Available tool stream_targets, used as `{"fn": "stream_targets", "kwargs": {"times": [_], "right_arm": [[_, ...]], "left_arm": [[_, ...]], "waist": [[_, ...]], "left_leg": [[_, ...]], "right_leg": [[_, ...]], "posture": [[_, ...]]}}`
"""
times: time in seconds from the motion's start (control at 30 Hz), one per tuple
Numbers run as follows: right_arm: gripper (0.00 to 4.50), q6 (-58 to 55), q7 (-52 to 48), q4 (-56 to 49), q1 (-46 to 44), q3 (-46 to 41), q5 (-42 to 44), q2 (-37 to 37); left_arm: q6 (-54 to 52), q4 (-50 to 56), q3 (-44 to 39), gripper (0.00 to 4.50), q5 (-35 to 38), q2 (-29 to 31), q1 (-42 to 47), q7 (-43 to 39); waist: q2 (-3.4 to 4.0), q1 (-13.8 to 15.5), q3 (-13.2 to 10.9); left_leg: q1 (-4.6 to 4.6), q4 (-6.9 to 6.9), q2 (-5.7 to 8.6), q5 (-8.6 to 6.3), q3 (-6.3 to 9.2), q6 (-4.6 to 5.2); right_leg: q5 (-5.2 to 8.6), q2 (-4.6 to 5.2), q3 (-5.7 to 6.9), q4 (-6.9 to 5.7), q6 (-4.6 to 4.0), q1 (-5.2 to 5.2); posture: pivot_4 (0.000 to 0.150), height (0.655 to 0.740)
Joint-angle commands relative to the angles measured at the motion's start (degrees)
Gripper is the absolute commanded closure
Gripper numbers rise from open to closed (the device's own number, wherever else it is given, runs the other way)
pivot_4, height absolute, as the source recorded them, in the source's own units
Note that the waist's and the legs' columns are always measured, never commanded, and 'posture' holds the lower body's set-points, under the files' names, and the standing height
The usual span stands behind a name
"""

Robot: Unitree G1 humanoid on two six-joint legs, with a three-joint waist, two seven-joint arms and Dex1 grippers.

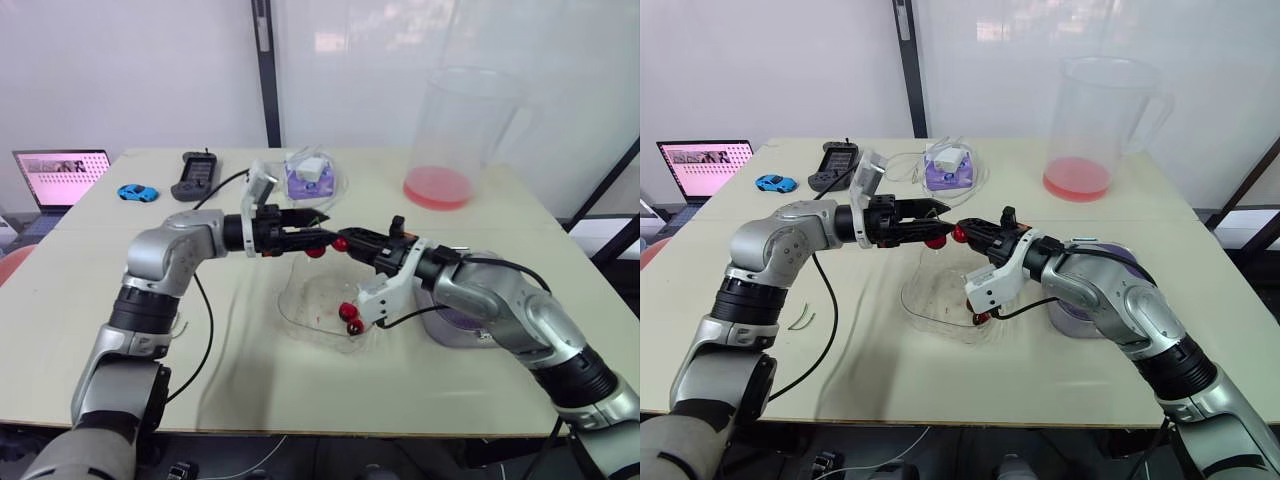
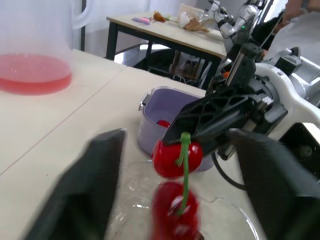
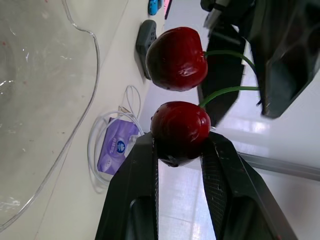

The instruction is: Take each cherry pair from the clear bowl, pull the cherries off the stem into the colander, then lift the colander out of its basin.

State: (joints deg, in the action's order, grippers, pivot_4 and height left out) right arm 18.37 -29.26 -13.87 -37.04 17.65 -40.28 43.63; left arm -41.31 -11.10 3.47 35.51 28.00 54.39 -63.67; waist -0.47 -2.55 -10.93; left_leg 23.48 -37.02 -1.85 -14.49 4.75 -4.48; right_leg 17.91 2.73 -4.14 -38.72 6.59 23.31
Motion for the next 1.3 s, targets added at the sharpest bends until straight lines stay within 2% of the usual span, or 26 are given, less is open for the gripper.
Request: {"fn": "stream_targets", "kwargs": {"times": [0.03,0.43,0.53,0.63,0.87,0.93,0.97,1.07,1.13,1.2,1.27,1.3], "right_arm": [[3.77,0.37,-0.16,-1.76,-0.23,-1.88,-0.04,-0.48],[3.77,0.74,-0.99,-1.85,0.95,-2.62,0.33,-0.24],[3.77,0.87,-1.22,-1.91,1.01,-2.74,0.34,-0.28],[3.77,0.72,-1.59,-1.88,0.64,-2.98,0.58,-0.38],[3.77,0.24,-3.58,-2.60,1.26,-3.65,3.14,-0.52],[2.72,-1.07,-4.98,-2.86,1.32,-4.45,5.83,-0.88],[2.46,-1.82,-6.03,-3.22,1.19,-4.89,6.96,-0.78],[1.03,-3.90,-9.40,-4.29,1.16,-6.18,10.34,0.03],[0.12,-10.98,-14.96,-6.59,2.49,-8.64,17.98,0.06],[0.12,-29.24,-20.87,-11.13,2.61,-13.62,30.91,-2.78],[0.12,-42.81,-21.13,-13.59,-0.30,-17.95,40.48,-6.94],[0.12,-50.48,-22.24,-14.87,-2.00,-20.70,48.63,-8.78]], "left_arm": [[0.01,1.68,-1.39,2.31,-0.02,0.08,1.35,0.30],[-2.20,0.34,-2.79,2.31,1.27,-0.75,1.82,0.66],[-2.44,-0.16,-2.38,3.11,0.68,-0.96,1.99,0.35],[-2.41,-0.30,-1.81,4.44,0.19,-0.91,1.80,-0.05],[-3.18,-2.40,-3.18,4.44,0.90,-2.40,2.90,1.24],[-3.27,-2.21,-2.73,4.50,0.47,-2.30,2.59,0.65],[-3.29,-2.35,-2.77,4.50,0.42,-2.32,2.59,0.60],[-3.09,-2.86,-2.96,4.50,0.30,-2.36,2.72,0.66],[-2.42,-2.99,-2.76,4.50,-0.07,-2.21,2.76,0.33],[-1.28,-3.18,-2.67,4.50,-0.50,-2.15,2.83,-0.10],[-0.44,-2.97,-2.68,4.50,-0.66,-2.14,2.68,-0.65],[-0.81,-2.29,-2.88,4.50,0.04,-2.10,2.42,-1.34]], "waist": [[0.00,-0.01,0.00],[0.00,-0.01,0.00],[0.00,-0.01,0.00],[0.00,0.01,0.00],[0.00,0.06,0.00],[0.00,-0.01,0.00],[0.00,-0.01,0.00],[0.00,0.00,0.00],[0.00,0.03,0.00],[0.00,0.14,0.00],[0.00,0.07,0.00],[0.00,-0.03,0.00]], "left_leg": [[0.00,0.00,0.00,0.00,0.00,0.00],[0.00,-0.01,0.00,0.00,0.00,0.00],[0.00,-0.01,0.00,0.00,0.00,-0.01],[0.00,-0.01,0.00,0.00,0.00,-0.01],[0.00,-0.02,0.00,0.00,0.00,-0.01],[0.00,-0.02,0.00,0.00,0.00,-0.01],[0.00,-0.02,0.00,0.00,0.01,-0.01],[-0.01,-0.02,0.00,0.01,0.01,-0.01],[-0.01,-0.02,0.00,0.00,0.01,-0.01],[-0.01,-0.03,0.00,0.00,0.03,-0.01],[-0.01,-0.07,0.00,0.01,0.05,-0.01],[-0.02,-0.08,0.00,0.01,0.05,-0.01]], "right_leg": [[0.00,0.00,0.00,0.00,0.00,0.00],[0.00,0.01,0.00,0.00,0.00,0.00],[0.00,0.00,0.00,-0.01,0.00,0.00],[0.00,0.01,0.00,-0.01,0.00,-0.01],[0.00,0.01,0.01,-0.01,0.00,-0.02],[0.00,0.01,0.00,-0.01,0.00,-0.02],[0.00,0.00,0.00,-0.01,0.00,-0.02],[0.00,0.00,0.00,-0.03,0.00,-0.02],[0.00,0.00,0.00,-0.03,0.00,-0.02],[0.00,0.01,0.02,-0.03,0.00,-0.04],[0.00,0.01,0.03,-0.06,0.00,-0.08],[0.00,0.02,0.03,-0.10,0.00,-0.08]], "posture": [[0.150,0.7332],[0.150,0.7332],[0.150,0.7332],[0.150,0.7332],[0.150,0.7332],[0.150,0.7332],[0.150,0.7332],[0.150,0.7332],[0.150,0.7332],[0.150,0.7332],[0.150,0.7332],[0.150,0.7332]]}}
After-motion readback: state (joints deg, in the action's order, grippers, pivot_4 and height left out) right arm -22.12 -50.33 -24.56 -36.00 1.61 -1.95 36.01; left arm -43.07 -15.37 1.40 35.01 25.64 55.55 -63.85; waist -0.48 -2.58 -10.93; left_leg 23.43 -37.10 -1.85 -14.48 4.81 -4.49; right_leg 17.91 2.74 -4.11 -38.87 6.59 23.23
